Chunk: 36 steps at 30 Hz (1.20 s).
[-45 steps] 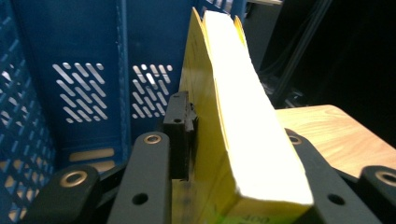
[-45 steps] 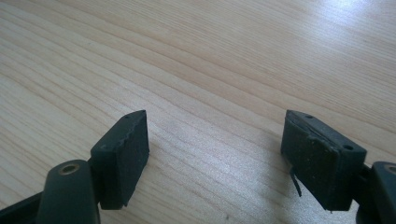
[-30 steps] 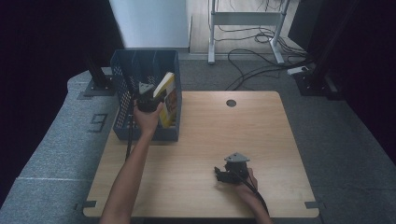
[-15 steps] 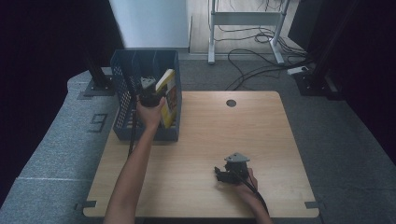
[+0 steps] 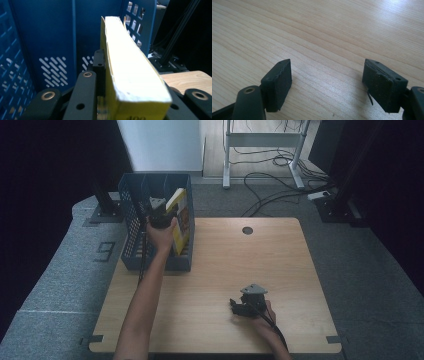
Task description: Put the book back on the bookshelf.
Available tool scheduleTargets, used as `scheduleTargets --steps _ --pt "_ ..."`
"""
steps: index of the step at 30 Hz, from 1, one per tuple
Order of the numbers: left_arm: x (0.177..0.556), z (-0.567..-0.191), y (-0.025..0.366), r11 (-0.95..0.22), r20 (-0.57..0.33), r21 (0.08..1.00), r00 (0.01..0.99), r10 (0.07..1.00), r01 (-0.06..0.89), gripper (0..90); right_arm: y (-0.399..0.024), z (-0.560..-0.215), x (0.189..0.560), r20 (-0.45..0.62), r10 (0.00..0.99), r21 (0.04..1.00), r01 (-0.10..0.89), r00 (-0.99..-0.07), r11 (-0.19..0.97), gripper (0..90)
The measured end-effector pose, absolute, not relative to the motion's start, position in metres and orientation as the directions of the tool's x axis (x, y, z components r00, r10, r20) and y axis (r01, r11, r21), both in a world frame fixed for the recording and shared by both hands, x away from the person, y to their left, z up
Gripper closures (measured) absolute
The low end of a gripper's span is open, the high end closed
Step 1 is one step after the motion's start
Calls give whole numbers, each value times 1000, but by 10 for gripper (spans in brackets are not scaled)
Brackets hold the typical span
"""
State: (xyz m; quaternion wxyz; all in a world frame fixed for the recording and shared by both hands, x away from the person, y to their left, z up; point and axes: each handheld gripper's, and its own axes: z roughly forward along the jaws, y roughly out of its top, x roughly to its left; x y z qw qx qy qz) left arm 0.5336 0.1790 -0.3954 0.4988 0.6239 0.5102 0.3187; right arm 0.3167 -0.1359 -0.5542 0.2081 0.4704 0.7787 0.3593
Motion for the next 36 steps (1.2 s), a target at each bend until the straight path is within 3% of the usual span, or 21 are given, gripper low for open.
scheduleTargets --steps 22,36 --pt "552 -411 152 8 -88 949 242 966 314 740 -136 -554 316 12 883 755 583 -469 299 232" --pt "523 -408 159 44 -161 948 356 921 314 596 -135 -554 316 8 885 755 583 -466 300 233"
